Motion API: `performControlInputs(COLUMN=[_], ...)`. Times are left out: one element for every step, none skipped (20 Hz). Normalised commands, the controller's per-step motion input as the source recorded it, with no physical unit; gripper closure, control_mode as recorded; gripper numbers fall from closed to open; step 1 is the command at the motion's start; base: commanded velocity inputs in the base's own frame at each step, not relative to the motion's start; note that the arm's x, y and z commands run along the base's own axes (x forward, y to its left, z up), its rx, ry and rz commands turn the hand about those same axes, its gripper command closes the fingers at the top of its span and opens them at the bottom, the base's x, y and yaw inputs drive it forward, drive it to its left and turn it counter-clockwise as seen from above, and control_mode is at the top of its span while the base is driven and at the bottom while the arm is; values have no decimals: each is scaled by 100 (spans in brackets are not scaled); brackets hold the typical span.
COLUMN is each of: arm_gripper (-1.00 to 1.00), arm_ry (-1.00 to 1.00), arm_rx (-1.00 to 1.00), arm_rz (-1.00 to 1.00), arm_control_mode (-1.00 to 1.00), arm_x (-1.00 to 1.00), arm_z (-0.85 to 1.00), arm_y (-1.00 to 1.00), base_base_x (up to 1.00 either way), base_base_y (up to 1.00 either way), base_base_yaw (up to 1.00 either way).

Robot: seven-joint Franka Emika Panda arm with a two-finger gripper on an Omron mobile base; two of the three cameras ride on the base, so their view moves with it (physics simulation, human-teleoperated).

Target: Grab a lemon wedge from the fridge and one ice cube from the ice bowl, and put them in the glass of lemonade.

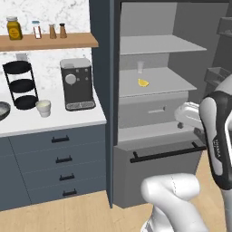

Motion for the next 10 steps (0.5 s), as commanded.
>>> performControlInputs(arm_gripper=[-100,-100,-100,-100,-100,-100,-100,-100,-100,-100], arm_ry=[0,0,0,0,0,0,0,0,-3,-12], arm_rx=[0,0,0,0,0,0,-3,-7,-9,-6], arm_rz=[0,0,0,0,0,0,0,0,0,0], arm_control_mode=[-100,-100,-100,-100,-100,-100,-100,-100,-100,-100], arm_x=[0,0,0,0,0,0,0,0,0,0], arm_z=[0,0,0,0,0,0,0,0,0,0], arm_y=[0,0,0,0,0,0,1,11,11,1], base_base_x=[0,0,0,0,0,0,0,0,0,0], base_base_y=[0,0,0,0,0,0,0,0,0,0], base_base_yaw=[0,0,0,0,0,0,0,0,0,0])
